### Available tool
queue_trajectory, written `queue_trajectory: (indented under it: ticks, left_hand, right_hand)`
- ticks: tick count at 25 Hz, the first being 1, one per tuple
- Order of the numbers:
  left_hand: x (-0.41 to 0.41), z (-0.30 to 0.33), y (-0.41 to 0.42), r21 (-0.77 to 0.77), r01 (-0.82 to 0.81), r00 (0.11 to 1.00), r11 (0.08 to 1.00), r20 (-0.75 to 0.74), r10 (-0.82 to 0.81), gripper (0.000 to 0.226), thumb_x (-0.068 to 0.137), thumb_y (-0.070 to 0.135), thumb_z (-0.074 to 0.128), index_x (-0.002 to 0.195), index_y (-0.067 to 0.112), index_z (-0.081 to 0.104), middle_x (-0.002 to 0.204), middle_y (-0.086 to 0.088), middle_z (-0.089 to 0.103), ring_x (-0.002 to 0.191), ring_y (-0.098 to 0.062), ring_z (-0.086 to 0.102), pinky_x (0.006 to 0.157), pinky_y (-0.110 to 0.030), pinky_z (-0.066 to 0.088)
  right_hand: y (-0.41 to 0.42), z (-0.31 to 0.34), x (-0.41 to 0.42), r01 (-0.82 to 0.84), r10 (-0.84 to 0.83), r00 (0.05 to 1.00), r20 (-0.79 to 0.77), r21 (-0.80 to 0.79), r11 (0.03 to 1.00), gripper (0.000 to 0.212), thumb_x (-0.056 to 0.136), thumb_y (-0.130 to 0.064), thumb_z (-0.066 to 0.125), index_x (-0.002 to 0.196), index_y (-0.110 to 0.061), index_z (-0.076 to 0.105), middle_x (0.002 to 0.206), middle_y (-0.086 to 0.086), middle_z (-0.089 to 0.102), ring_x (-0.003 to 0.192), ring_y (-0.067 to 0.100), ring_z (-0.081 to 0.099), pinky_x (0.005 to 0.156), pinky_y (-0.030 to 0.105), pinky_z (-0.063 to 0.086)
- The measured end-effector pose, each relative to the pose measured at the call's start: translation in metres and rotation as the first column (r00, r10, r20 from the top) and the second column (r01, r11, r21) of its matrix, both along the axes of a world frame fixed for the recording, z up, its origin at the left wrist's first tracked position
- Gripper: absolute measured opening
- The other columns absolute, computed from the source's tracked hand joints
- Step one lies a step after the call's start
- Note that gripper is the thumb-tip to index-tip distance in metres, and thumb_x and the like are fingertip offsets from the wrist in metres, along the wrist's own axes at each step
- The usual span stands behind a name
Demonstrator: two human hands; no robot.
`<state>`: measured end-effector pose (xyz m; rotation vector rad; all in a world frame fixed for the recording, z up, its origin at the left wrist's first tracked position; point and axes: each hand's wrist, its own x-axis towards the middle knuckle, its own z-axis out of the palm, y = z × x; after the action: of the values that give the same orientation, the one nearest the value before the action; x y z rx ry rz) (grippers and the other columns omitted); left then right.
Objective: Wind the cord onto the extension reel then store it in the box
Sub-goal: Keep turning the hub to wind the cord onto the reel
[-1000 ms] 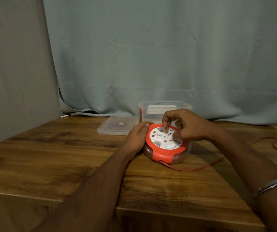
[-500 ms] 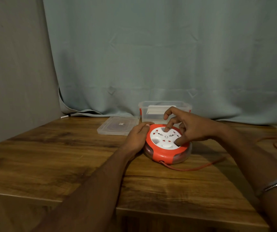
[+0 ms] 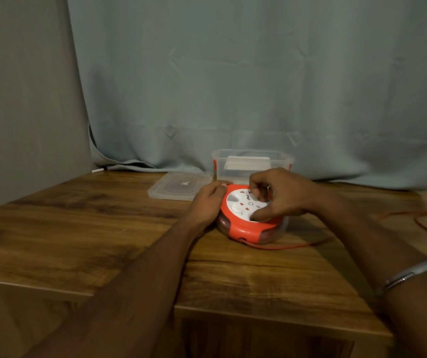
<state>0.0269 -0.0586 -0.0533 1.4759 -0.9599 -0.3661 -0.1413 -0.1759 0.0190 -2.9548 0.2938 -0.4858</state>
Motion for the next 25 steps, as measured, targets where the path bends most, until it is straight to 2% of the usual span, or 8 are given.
queue_trajectory:
  ticks: [7,12,14,16,18,19,21,25]
  left_hand:
    - [0.0,-0.001,-0.003,-0.009,-0.027,0.999,1.0,0.017,0.027,0.033,0.107,0.027,0.043,0.126,0.013,0.066,0.116,-0.01,0.073,0.105,-0.025,0.071,0.097,-0.046,0.057]
    - [0.0,0.001,-0.001,0.014,-0.022,0.999,1.0,0.034,0.022,0.034,0.107,0.029,0.042,0.127,0.014,0.066,0.117,-0.01,0.073,0.105,-0.025,0.071,0.096,-0.046,0.058]
    - [0.0,0.001,0.0,0.019,-0.027,0.999,0.999,0.037,0.027,0.034,0.107,0.028,0.042,0.127,0.014,0.066,0.115,-0.009,0.073,0.103,-0.026,0.072,0.095,-0.046,0.058]
    - [-0.001,0.001,0.0,0.025,-0.024,0.999,0.999,0.035,0.023,0.034,0.107,0.028,0.041,0.126,0.015,0.066,0.112,-0.007,0.074,0.101,-0.025,0.072,0.091,-0.042,0.06]
    - [-0.004,0.003,0.003,0.04,-0.014,0.999,0.999,0.043,0.012,0.033,0.108,0.027,0.04,0.125,0.016,0.066,0.107,-0.003,0.073,0.096,-0.02,0.072,0.082,-0.032,0.06]
    - [-0.005,0.003,0.003,0.05,-0.014,0.999,0.999,0.047,0.011,0.034,0.108,0.027,0.039,0.127,0.016,0.065,0.106,-0.002,0.073,0.095,-0.018,0.072,0.08,-0.029,0.059]
    - [-0.005,0.004,0.003,0.056,-0.016,0.999,0.998,0.046,0.013,0.035,0.108,0.027,0.038,0.13,0.016,0.064,0.11,-0.004,0.073,0.095,-0.018,0.072,0.081,-0.03,0.059]
    - [-0.006,0.004,0.003,0.067,-0.01,0.999,0.998,0.044,0.008,0.036,0.109,0.028,0.038,0.132,0.016,0.063,0.111,-0.004,0.072,0.097,-0.019,0.072,0.082,-0.031,0.06]
  right_hand:
    - [0.003,-0.004,0.007,0.07,-0.07,0.998,0.003,-0.057,0.996,0.041,0.068,-0.053,0.08,0.061,-0.018,0.058,0.055,-0.008,0.057,0.057,0.008,0.052,0.057,0.034,0.042]
    - [0.007,-0.009,0.014,0.033,-0.032,0.999,0.027,-0.025,0.999,0.051,0.08,-0.057,0.077,0.058,-0.014,0.06,0.053,-0.002,0.06,0.052,0.009,0.053,0.056,0.035,0.042]
    - [0.005,-0.005,0.012,-0.023,0.021,0.995,0.094,0.022,1.0,0.037,0.083,-0.048,0.08,0.067,-0.016,0.069,0.057,-0.001,0.065,0.053,0.007,0.055,0.057,0.037,0.045]
    - [0.003,0.005,0.003,-0.105,0.089,0.985,0.151,0.107,0.989,0.012,0.083,-0.022,0.085,0.089,-0.02,0.074,0.071,-0.003,0.074,0.057,0.001,0.06,0.056,0.029,0.043]
    - [0.004,0.012,-0.005,-0.123,0.102,0.988,0.111,0.194,0.973,0.038,0.08,0.003,0.08,0.112,-0.013,0.068,0.097,-0.001,0.079,0.057,-0.009,0.06,0.053,0.012,0.042]
    - [0.002,0.012,-0.008,-0.102,0.091,0.994,0.057,0.232,0.967,0.047,0.079,0.01,0.076,0.12,-0.011,0.064,0.108,0.0,0.077,0.056,-0.014,0.059,0.052,0.01,0.043]
    - [-0.004,0.01,-0.008,-0.063,0.075,0.997,-0.035,0.258,0.964,0.06,0.077,0.013,0.074,0.129,-0.013,0.06,0.118,-0.003,0.075,0.06,-0.017,0.06,0.052,0.007,0.043]
    - [-0.017,0.008,-0.005,-0.015,0.047,0.992,-0.121,0.255,0.967,0.075,0.075,0.005,0.079,0.135,-0.029,0.052,0.122,-0.011,0.074,0.097,-0.006,0.065,0.066,0.01,0.048]
